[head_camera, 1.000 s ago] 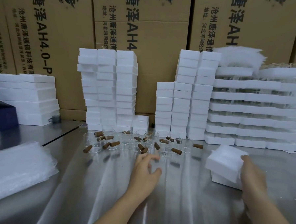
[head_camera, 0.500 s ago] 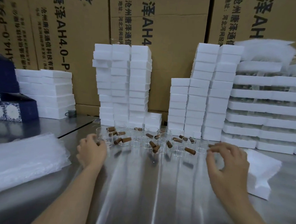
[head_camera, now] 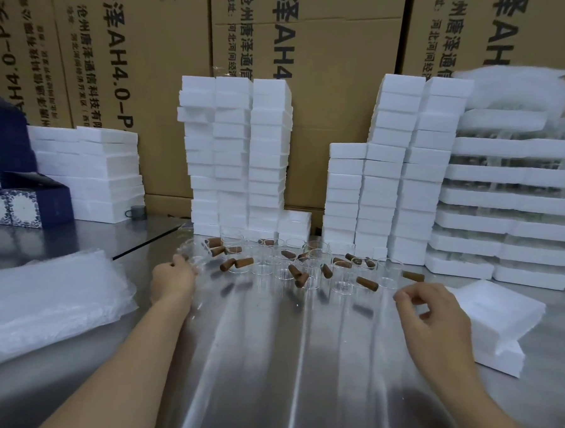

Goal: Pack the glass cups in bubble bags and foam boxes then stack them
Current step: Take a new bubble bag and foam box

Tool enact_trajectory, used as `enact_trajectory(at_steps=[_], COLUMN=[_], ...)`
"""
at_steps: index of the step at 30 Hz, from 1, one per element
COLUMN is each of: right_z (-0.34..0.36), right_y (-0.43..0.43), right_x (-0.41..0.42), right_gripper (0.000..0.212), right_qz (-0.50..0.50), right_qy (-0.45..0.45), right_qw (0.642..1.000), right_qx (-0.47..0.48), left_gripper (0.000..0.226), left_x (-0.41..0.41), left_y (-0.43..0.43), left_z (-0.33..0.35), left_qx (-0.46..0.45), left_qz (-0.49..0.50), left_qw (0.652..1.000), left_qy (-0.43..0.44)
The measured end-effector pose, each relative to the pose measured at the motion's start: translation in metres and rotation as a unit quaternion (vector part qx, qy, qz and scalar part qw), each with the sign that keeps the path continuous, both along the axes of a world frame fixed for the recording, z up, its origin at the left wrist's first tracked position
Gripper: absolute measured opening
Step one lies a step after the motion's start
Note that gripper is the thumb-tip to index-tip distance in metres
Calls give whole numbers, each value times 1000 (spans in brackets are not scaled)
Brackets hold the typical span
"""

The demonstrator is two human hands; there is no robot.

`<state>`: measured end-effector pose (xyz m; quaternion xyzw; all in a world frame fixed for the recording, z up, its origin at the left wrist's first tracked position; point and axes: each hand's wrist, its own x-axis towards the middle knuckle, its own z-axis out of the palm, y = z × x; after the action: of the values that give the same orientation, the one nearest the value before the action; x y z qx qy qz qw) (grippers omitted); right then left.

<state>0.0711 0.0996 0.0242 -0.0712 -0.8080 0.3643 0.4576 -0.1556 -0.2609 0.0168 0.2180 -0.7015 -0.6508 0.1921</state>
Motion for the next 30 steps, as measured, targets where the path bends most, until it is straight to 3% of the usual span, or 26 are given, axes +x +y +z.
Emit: enact_trajectory(at_steps=[3, 6, 10, 15, 19, 23, 30], right_z=[0, -2, -5, -1, 1, 1, 11], right_y=[-3, -6, -9, -26, -30, -37, -43], right_x=[-1, -2, -1, 7, 10, 5, 8], right_gripper=[22, 25, 24, 27, 34, 14, 5], right_qz=[8, 22, 41, 95, 142, 156, 180], right_qy=[-5, -27, -75, -71, -88, -76, -29], right_qw=[1000, 999, 995, 992, 986, 985, 970], right_qx=[-3, 13, 53, 50, 14, -3, -162], left_gripper=[39, 22, 18, 17, 12, 11, 23], left_x=[18, 52, 99, 144, 157, 160, 159], left_y=[16, 53, 117, 175, 183, 177, 178], left_z=[21, 42, 37, 11, 9, 7, 9], left_qx=[95, 117, 37, -30, -31, -56, -50], left_qz=[-36, -172, -354, -516, -559, -576, -589], left_qw=[993, 972, 929, 844, 809, 795, 785], left_qy=[55, 105, 98, 141, 178, 180, 184])
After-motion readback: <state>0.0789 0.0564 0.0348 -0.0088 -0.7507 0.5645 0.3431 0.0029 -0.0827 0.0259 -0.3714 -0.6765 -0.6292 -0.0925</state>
